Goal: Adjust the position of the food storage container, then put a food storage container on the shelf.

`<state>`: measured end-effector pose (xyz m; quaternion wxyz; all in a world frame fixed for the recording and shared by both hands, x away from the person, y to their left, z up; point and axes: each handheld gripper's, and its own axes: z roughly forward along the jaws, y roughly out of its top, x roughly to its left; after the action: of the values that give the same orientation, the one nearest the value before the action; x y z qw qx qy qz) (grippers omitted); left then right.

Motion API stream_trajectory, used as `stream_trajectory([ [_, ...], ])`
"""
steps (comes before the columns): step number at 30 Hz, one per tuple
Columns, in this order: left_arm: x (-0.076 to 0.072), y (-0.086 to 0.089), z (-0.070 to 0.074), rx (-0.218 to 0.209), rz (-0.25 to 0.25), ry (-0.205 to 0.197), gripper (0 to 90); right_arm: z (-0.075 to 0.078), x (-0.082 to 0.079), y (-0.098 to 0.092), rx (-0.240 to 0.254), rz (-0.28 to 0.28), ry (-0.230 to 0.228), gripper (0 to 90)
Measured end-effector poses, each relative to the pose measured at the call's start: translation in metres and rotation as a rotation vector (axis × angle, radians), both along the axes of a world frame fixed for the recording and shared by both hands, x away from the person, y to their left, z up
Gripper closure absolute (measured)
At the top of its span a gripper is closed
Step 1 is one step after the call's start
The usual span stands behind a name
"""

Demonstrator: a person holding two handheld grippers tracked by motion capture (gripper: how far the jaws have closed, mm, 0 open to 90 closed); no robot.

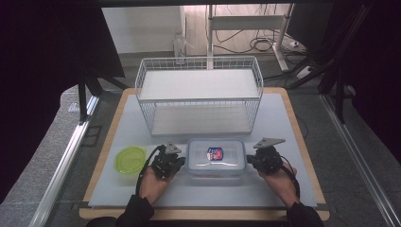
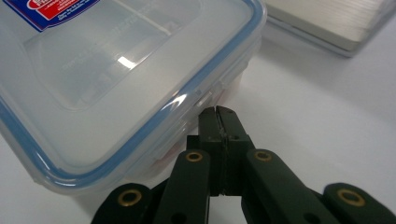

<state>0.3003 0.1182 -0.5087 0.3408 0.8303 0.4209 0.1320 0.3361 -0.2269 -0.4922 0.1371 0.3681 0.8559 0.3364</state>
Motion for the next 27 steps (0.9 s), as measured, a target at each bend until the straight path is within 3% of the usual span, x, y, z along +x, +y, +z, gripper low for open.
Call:
stream_trajectory([
  [5,-0.008,0.01,0.003,0.0,-0.01,0.007,87.8,0.001,-0.01,0.011,-0.052,0.044,-0.013,89.8],
  [8,-0.014,0.018,0.01,0.024,0.005,-0.043,71.8,0.004,-0.012,0.01,-0.092,0.057,-0.047,81.4],
  [10,-0.017,0.024,0.013,0.007,0.008,-0.06,53.9,0.005,-0.01,0.004,-0.073,0.052,-0.046,70.2],
  [14,-0.024,0.033,0.014,0.001,-0.003,-0.105,33.8,0.007,-0.003,-0.012,0.009,0.043,-0.024,47.8],
  [17,-0.026,0.037,0.015,-0.026,-0.03,-0.137,24.6,0.009,-0.002,-0.019,0.028,0.046,-0.031,36.5],
  [21,-0.024,0.037,0.015,0.008,-0.044,-0.141,12.5,0.01,-0.003,-0.023,0.034,0.048,-0.047,30.4],
  [23,-0.024,0.037,0.014,0.017,-0.043,-0.145,10.9,0.013,-0.002,-0.026,0.045,0.04,-0.057,28.4],
  [27,-0.023,0.038,0.019,-0.037,-0.048,-0.12,10.5,0.015,0.0,-0.031,0.061,0.027,-0.062,22.8],
])
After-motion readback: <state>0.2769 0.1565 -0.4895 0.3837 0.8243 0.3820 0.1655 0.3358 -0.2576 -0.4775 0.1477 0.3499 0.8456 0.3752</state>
